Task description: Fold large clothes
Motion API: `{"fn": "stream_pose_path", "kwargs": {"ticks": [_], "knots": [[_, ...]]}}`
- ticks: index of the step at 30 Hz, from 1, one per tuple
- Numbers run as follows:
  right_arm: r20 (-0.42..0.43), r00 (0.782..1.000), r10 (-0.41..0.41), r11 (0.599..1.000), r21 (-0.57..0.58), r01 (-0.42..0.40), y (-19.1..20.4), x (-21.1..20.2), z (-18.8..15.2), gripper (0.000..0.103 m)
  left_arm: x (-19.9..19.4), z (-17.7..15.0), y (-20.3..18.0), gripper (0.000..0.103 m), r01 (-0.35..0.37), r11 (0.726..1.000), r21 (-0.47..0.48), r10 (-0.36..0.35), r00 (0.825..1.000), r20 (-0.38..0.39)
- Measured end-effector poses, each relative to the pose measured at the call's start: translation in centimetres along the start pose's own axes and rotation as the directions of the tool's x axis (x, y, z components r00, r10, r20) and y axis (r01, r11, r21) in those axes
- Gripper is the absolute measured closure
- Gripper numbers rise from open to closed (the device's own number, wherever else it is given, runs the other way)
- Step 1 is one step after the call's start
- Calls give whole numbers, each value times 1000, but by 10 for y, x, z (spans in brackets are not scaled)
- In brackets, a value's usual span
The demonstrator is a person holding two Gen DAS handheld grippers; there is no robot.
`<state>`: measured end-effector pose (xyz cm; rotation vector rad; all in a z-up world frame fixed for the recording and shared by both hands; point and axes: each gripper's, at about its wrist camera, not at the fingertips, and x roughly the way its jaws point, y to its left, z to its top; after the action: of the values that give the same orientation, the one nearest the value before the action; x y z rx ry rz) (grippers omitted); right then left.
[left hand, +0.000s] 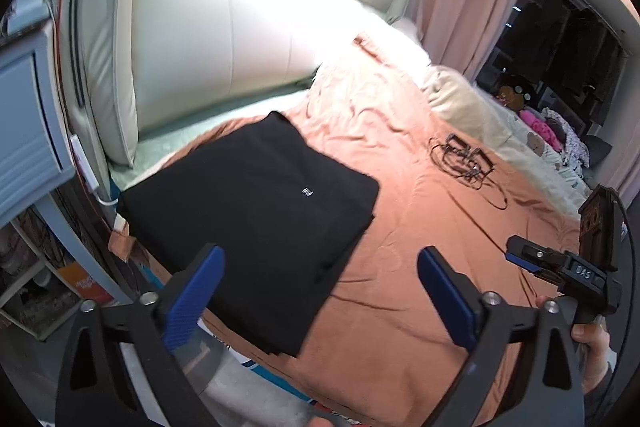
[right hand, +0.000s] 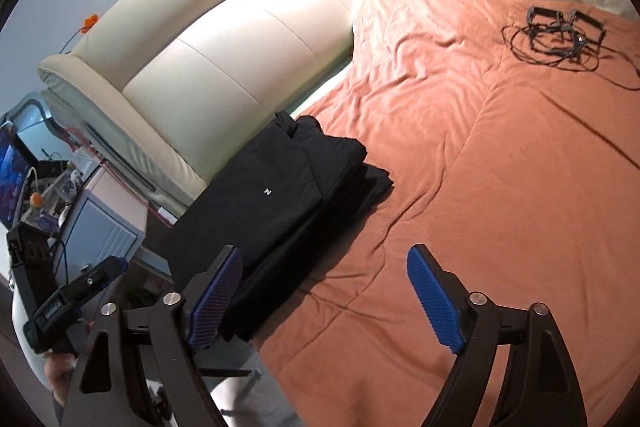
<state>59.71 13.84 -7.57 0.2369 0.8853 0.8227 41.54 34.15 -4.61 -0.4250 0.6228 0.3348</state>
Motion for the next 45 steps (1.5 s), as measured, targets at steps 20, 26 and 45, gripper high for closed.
{"fn": "stream_pose_path", "kwargs": {"ticks": [20,26,45], "knots": [[118,991,-65,994,-78,74,1,-158,-28,0,-84,-44,-103,1,40,990,138,-53,994,91],[167,981,-98,992,-64,110,-10,-207,-48,0,-102,-64,-124,1,58,984,168,-79,990,118],[305,904,-300,943,-50,329,-11,-322,-168,0,-179,-159,-157,1,155,950,271,-205,965,164]]}}
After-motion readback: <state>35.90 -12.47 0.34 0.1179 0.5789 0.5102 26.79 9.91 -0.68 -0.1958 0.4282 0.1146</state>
